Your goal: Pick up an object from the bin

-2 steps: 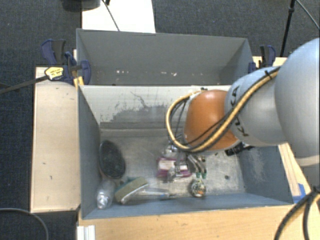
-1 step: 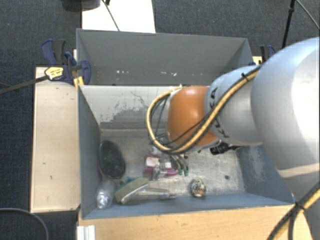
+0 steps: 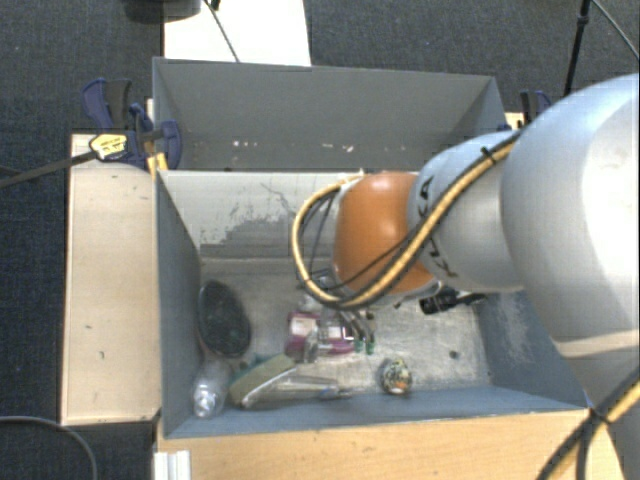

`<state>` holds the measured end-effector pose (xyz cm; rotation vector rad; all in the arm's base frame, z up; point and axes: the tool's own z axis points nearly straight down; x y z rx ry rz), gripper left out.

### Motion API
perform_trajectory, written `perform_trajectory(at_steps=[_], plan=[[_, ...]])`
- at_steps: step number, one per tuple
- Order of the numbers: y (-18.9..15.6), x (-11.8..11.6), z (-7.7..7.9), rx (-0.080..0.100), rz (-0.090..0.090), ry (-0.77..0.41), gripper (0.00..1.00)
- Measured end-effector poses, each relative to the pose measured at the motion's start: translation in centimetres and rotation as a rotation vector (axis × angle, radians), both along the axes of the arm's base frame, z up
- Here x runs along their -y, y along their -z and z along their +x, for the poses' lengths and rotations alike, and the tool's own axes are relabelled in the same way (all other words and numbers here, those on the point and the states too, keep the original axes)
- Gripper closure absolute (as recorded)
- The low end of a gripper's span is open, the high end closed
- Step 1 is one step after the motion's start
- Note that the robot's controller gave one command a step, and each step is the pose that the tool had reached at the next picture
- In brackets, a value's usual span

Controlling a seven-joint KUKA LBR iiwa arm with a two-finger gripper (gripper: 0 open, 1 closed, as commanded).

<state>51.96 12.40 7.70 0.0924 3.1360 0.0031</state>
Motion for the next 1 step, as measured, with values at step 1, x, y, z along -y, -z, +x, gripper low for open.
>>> perform_trajectory(at_steps=[1], plan=[[-12.65, -0.3, 5.39, 0.008, 0.0, -0.08, 1.0]])
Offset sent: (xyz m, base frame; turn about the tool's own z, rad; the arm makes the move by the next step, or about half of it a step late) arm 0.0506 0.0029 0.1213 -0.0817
